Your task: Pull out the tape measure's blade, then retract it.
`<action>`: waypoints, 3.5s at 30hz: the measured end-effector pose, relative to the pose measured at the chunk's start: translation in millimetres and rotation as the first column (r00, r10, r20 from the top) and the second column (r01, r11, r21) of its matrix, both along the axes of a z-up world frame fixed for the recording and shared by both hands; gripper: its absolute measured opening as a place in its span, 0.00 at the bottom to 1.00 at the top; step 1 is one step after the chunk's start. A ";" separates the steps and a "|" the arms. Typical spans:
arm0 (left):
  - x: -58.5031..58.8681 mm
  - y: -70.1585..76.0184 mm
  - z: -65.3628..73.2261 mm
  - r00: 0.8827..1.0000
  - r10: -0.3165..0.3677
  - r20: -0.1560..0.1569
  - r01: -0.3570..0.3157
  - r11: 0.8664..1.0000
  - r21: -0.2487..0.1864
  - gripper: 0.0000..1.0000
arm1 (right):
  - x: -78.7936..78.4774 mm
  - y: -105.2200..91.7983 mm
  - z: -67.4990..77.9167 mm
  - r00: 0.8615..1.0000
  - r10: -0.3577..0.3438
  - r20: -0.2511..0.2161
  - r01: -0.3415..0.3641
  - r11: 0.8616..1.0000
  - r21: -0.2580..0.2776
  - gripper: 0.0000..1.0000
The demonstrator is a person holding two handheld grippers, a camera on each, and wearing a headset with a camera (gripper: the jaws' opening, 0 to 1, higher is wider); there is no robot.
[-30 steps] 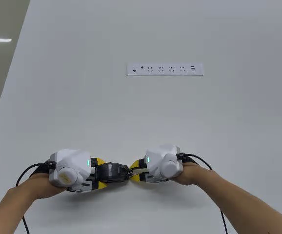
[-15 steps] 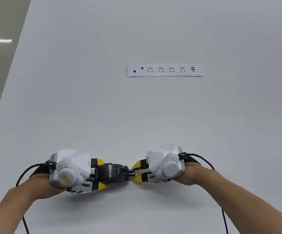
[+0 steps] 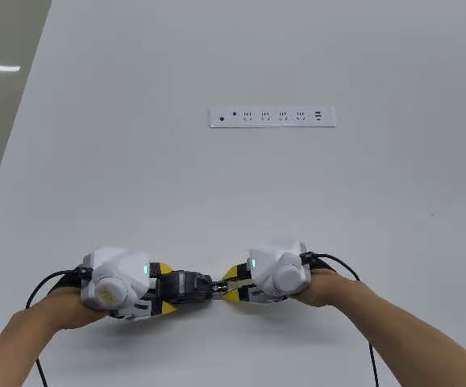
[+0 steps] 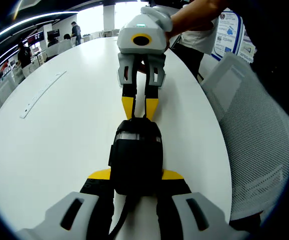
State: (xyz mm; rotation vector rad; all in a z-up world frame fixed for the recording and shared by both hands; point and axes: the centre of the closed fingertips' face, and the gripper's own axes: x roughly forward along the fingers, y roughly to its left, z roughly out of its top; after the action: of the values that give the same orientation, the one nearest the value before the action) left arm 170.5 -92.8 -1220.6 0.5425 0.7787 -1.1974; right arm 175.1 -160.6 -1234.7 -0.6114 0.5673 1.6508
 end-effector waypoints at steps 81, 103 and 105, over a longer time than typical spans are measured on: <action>0.8 0.6 -1.1 1.000 -0.001 -0.010 0.001 1.000 0.014 0.28 | 10.0 -75.4 2.8 1.000 -0.020 -0.014 0.019 0.999 -0.046 0.10; 0.0 -0.2 -1.1 1.000 -0.003 -0.014 0.003 1.000 0.022 0.28 | 11.9 -97.2 2.8 0.999 -0.031 -0.014 0.030 0.998 -0.048 0.10; 0.0 0.1 -1.3 1.000 -0.002 -0.015 0.003 1.000 0.022 0.28 | 12.3 -99.0 2.5 0.999 -0.031 -0.012 0.031 0.998 -0.049 0.10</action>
State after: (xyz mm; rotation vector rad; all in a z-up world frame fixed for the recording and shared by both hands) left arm 170.5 -92.7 -1221.9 0.5540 0.8048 -1.1974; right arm 187.4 -259.6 -1232.2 -0.6244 0.6249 1.6170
